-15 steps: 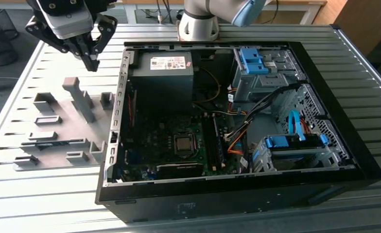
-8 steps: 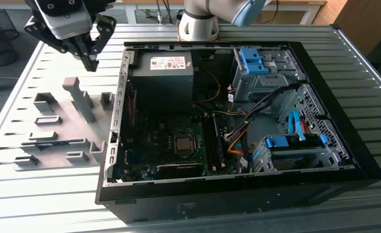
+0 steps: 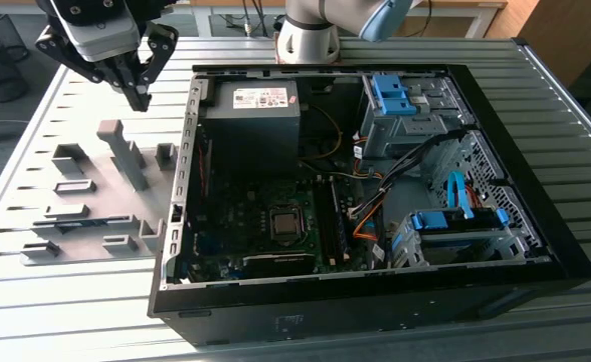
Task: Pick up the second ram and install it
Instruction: 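Reach for the second ram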
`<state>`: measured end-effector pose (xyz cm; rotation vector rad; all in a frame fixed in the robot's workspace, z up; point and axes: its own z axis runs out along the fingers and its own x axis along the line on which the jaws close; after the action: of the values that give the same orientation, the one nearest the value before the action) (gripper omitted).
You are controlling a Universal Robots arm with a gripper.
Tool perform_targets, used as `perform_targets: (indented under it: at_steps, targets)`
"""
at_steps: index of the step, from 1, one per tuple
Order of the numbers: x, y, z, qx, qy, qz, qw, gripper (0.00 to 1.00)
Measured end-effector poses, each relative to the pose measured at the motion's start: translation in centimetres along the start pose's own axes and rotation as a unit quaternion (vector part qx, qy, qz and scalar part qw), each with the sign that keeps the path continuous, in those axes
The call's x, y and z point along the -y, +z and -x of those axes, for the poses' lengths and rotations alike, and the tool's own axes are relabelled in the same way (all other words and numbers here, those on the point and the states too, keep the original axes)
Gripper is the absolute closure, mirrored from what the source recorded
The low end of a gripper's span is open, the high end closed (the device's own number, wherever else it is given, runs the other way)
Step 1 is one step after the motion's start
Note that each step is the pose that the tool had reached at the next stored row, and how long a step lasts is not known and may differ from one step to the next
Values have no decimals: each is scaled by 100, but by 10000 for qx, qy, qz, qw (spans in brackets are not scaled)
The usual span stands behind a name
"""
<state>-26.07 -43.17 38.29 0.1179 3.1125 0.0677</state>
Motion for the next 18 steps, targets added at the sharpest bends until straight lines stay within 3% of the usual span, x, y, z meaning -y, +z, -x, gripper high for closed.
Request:
perform_targets:
  at_steps: [18]
  targets:
    - [3,2,-45,0,0,0,10000,90]
